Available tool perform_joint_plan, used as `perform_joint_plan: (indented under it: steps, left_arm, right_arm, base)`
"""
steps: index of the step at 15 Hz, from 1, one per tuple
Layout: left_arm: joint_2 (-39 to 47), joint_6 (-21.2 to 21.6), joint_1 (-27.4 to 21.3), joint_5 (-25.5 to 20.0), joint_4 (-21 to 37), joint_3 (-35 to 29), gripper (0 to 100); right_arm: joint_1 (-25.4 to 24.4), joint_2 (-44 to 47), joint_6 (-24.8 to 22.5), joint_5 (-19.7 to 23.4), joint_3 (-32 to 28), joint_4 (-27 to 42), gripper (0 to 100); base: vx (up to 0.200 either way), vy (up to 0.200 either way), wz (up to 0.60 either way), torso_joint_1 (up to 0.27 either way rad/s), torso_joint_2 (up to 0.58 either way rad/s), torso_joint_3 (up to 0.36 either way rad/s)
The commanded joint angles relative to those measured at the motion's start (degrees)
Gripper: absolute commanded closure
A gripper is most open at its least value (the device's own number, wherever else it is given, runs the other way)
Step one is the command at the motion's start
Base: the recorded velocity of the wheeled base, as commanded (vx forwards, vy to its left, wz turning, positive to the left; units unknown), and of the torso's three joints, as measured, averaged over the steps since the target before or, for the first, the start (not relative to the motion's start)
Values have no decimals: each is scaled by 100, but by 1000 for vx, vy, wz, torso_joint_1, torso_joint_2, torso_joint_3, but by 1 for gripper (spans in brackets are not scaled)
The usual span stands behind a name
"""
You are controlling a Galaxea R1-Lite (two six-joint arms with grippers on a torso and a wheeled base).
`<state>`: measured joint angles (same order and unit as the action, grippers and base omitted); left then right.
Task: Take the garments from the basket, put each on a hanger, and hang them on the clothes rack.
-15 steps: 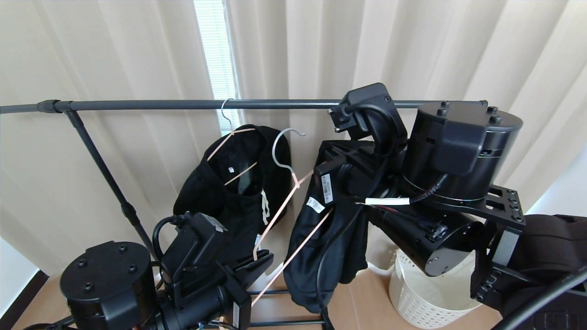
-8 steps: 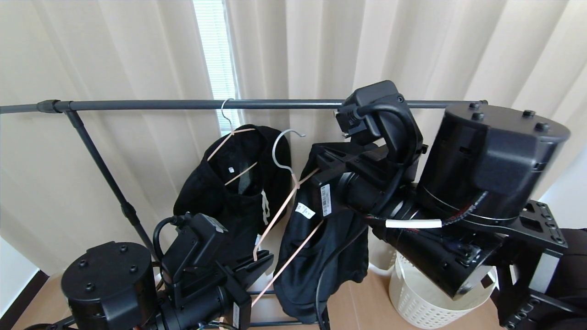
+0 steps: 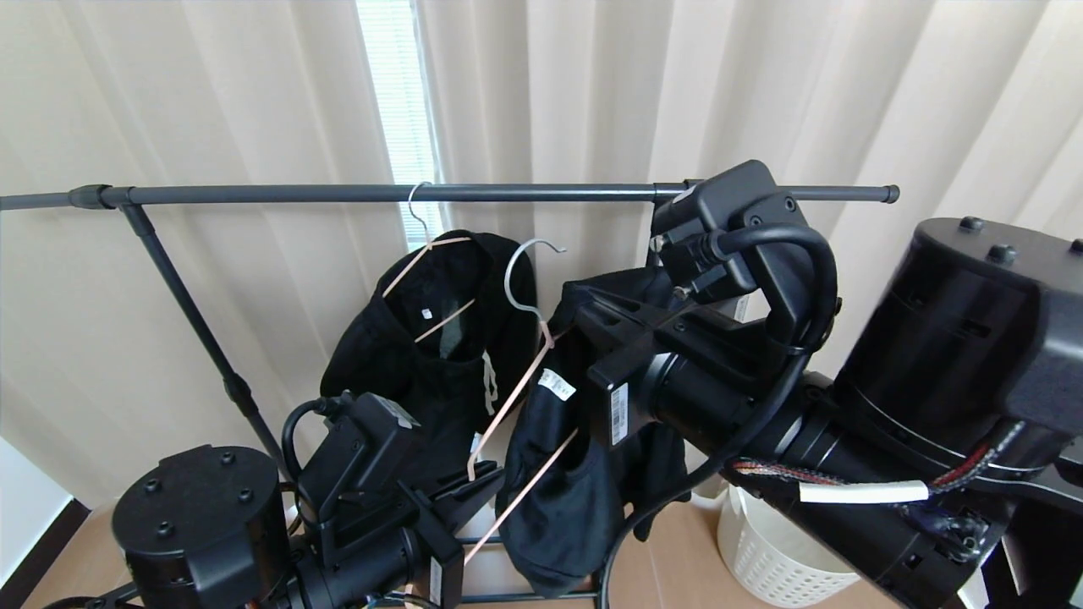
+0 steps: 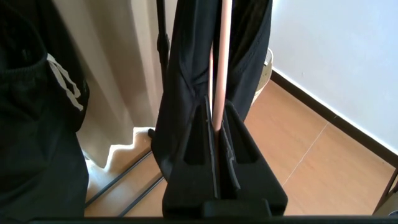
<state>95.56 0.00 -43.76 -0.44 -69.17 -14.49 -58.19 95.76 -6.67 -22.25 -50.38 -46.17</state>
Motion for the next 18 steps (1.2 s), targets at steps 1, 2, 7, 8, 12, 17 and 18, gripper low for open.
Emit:
perform_joint_plan:
  steps: [1,2,7,8,12,17,18]
  left_arm:
    - [6,0,-1,0,0,-1,100]
    - [6,0,-1,0,0,-1,100]
    - [6,0,-1,0,-106,17,100]
    - [-2,0,-1,0,-106,17,100]
    - [-2,9,-1,0,-141,52,100]
    - [-2,18,-9,0,-167,61,100]
    - [-2,18,-1,-9,-167,61,100]
  right_arm:
    - [-17,-101,-10,107,108,-15,100]
    - [-17,-92,-28,124,116,-68,100]
    - [150,-4,-291,80,55,-323,100]
    - [185,4,-300,80,37,-323,100]
    - [352,136,-300,80,-68,-323,100]
    - [440,180,-300,80,-68,-332,0]
    - [475,180,-318,80,-77,-332,0]
  base:
    - [0,0,0,0,0,0]
    - [0,0,0,0,0,0]
    - [0,0,0,0,0,0]
    - [0,0,0,0,0,0]
    - [0,0,0,0,0,0]
    - [0,0,0,0,0,0]
    - [0,0,0,0,0,0]
